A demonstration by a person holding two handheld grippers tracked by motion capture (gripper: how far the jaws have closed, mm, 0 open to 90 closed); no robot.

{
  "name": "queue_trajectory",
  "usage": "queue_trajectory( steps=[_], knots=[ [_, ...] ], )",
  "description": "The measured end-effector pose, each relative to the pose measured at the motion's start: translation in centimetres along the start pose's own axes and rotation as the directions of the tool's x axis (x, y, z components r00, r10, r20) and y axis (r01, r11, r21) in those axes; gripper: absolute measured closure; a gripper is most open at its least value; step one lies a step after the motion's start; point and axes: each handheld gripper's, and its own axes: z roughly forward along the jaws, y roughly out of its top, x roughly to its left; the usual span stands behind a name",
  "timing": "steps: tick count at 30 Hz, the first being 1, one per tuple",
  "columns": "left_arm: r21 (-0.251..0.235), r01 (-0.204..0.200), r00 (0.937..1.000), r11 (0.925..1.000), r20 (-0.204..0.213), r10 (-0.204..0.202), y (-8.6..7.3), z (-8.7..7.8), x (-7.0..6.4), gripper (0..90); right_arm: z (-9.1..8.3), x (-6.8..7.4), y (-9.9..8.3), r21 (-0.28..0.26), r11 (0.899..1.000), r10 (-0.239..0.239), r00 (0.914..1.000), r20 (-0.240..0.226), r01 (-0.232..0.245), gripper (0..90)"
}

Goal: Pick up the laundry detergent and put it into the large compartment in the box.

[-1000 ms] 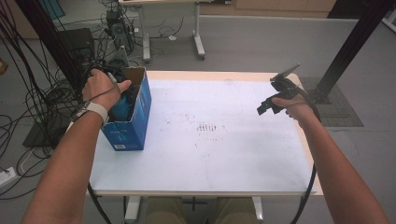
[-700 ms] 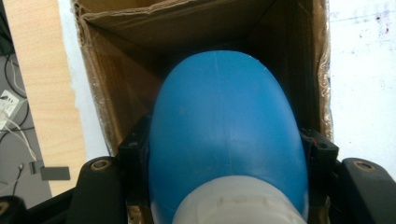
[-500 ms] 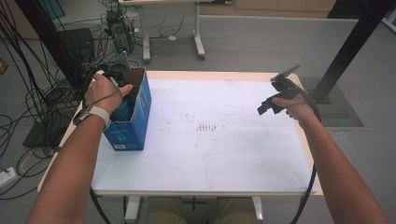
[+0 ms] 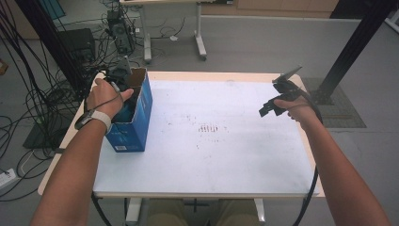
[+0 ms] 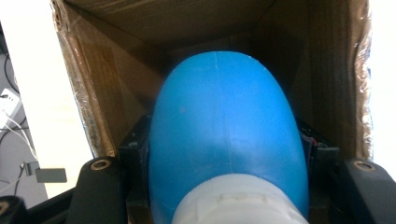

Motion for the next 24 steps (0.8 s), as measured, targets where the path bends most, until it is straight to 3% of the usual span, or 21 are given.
queue_trajectory(
  steps=[24],
  knots=[
    [0.015,0.006,1.0000,0.9999,0.002,-0.006,0.10,0.70,0.16,37.2,0.16,0.14,0.00,0.003,1.000,-0.004,1.0000,0.001,0.004,8.5]
  ],
)
